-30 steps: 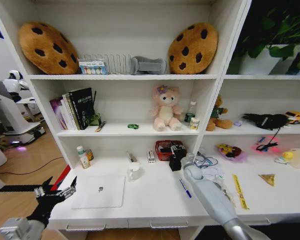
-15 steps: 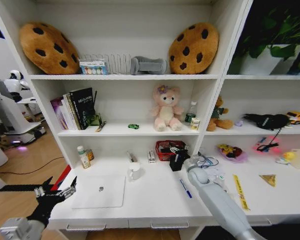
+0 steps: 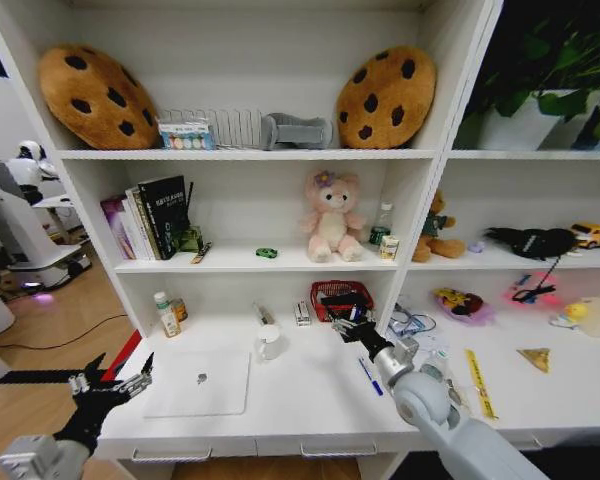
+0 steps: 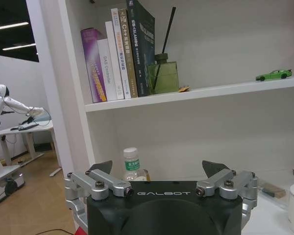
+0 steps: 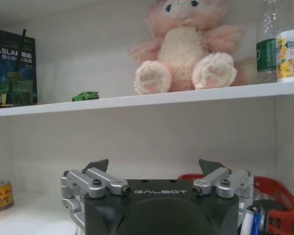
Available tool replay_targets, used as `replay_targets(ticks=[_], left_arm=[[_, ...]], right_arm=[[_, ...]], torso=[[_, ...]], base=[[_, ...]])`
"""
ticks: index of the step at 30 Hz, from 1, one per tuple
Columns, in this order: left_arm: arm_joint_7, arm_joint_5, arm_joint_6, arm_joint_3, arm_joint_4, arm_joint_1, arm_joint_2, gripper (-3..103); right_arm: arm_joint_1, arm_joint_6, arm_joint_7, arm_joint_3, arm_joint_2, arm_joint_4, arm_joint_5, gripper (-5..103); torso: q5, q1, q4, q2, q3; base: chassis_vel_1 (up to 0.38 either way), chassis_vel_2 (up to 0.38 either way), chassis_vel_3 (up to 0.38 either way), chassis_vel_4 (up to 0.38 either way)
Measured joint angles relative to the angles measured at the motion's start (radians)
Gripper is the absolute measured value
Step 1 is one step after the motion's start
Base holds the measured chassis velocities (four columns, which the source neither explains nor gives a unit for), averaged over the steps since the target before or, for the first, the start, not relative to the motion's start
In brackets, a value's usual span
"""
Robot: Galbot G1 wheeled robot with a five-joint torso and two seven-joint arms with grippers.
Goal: Organize the objects on the table.
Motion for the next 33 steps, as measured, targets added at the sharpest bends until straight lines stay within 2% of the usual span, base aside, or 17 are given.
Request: replay_targets(ticks=[5, 7, 10, 17, 22, 26, 28, 30, 31, 33], left_arm=[[0.000, 0.000, 0.000, 0.000, 0.000, 0.000, 0.000, 100], [0.000, 0.000, 0.000, 0.000, 0.000, 0.000, 0.000, 100], [0.000, 0.000, 0.000, 0.000, 0.000, 0.000, 0.000, 100], [0.000, 0.000, 0.000, 0.000, 0.000, 0.000, 0.000, 100], [0.000, 0.000, 0.000, 0.000, 0.000, 0.000, 0.000, 100], [0.000, 0.000, 0.000, 0.000, 0.000, 0.000, 0.000, 100], [0.000, 0.000, 0.000, 0.000, 0.000, 0.000, 0.000, 100], [0.000, 0.000, 0.000, 0.000, 0.000, 0.000, 0.000, 100], [0.000, 0.000, 0.000, 0.000, 0.000, 0.000, 0.000, 100], [0.000, 0.000, 0.000, 0.000, 0.000, 0.000, 0.000, 100]], right_arm=[[-0.092, -0.011, 0.041, 0.023, 0.007, 0.052, -0.022, 100], [-0.134, -0.050, 0.093, 0.027, 0.014, 0.104, 0.007, 100], [-0.168, -0.068, 0.117, 0.040, 0.015, 0.138, 0.023, 100], [-0.275, -0.067, 0.105, 0.137, 0.025, 0.151, -0.031, 100], [-0.409, -0.127, 0.143, 0.240, 0.058, 0.175, -0.050, 100], [-0.464, -0.139, 0.140, 0.302, 0.071, 0.165, -0.048, 100], [-0.473, -0.156, 0.139, 0.324, 0.075, 0.154, -0.024, 100], [-0.442, -0.219, 0.135, 0.337, 0.062, 0.112, 0.057, 100], [-0.442, -0.219, 0.135, 0.337, 0.062, 0.112, 0.057, 100], [-0.357, -0.300, 0.121, 0.321, 0.022, 0.051, 0.181, 100]], torso=[[0.0000, 0.000, 0.0000, 0.000, 0.000], [-0.0001, 0.000, -0.0001, 0.000, 0.000], [-0.0001, 0.000, 0.0001, 0.000, 0.000], [-0.0001, 0.000, 0.0001, 0.000, 0.000], [-0.0002, 0.000, 0.0000, 0.000, 0.000], [-0.0002, 0.000, -0.0003, 0.000, 0.000], [0.0000, 0.000, -0.0004, 0.000, 0.000], [0.0002, 0.000, -0.0003, 0.000, 0.000], [0.0002, 0.000, -0.0003, 0.000, 0.000], [0.0002, 0.000, 0.0005, 0.000, 0.000]], base=[[0.000, 0.000, 0.000, 0.000], [0.000, 0.000, 0.000, 0.000], [0.000, 0.000, 0.000, 0.000], [0.000, 0.000, 0.000, 0.000], [0.000, 0.000, 0.000, 0.000], [0.000, 0.000, 0.000, 0.000], [0.000, 0.000, 0.000, 0.000], [0.000, 0.000, 0.000, 0.000], [0.000, 0.000, 0.000, 0.000], [0.000, 0.000, 0.000, 0.000]])
